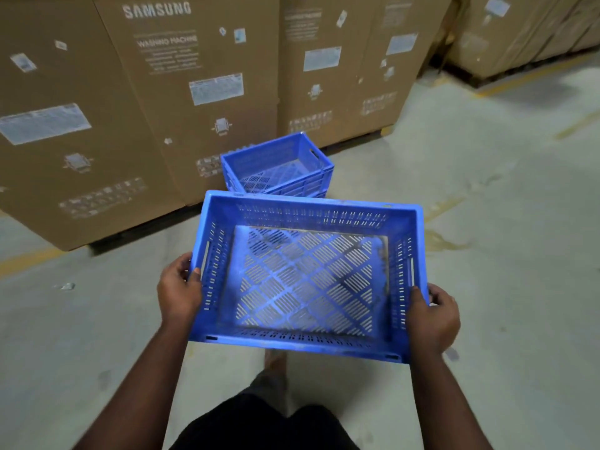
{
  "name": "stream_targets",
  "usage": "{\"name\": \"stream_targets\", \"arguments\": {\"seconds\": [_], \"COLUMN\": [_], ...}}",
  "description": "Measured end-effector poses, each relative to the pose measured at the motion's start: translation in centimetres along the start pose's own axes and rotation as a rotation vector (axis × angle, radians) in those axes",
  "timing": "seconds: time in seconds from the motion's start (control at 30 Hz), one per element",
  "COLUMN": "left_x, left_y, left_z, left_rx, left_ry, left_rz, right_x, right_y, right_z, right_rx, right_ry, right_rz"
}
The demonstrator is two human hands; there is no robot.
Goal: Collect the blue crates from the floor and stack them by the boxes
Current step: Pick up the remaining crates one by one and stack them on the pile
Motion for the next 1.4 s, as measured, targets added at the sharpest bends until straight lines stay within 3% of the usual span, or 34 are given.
{"name": "stream_targets", "arguments": {"seconds": [0.2,0.4,0.5,0.7,0.77,0.9,1.13,1.4], "left_x": [-8.2,-18.8,-23.3,-31.0,-33.4,-38.1,-46.1,-54.5], "left_y": [9.2,15.4,16.9,20.5,22.5,26.1,29.5,32.5], "left_z": [3.1,6.5,8.3,7.8,8.6,10.2,9.7,4.3], "left_rx": [0.024,-0.025,-0.035,-0.002,0.02,0.293,0.325,0.239], "left_ry": [-0.027,-0.075,-0.201,-0.342,-0.379,-0.517,-0.651,-0.633], "left_rz": [0.089,0.049,0.043,0.082,0.167,0.353,0.612,0.541], "right_x": [-9.9,-19.4,-23.1,-30.7,-33.3,-37.9,-39.8,-40.8], "right_y": [9.2,19.4,23.8,35.4,40.2,50.3,63.5,74.4], "right_z": [-6.8,-13.0,-16.5,-24.2,-26.8,-32.6,-39.0,-38.9], "right_rx": [0.012,0.047,0.075,0.128,0.135,0.202,0.255,0.279], "right_ry": [-0.006,0.005,-0.006,-0.127,-0.194,-0.43,-0.469,-0.48], "right_rz": [-0.063,-0.143,-0.197,-0.32,-0.391,-0.638,-0.759,-0.776]}}
Point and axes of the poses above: each hand's wrist, its own x-axis away from the middle knuckle, its own y-axis out of the palm, z = x × y, the point moved 1 cm from there along -x, towards the middle knuckle, and after that the axes turned 10 degrees about y, right-handed, at the moved point
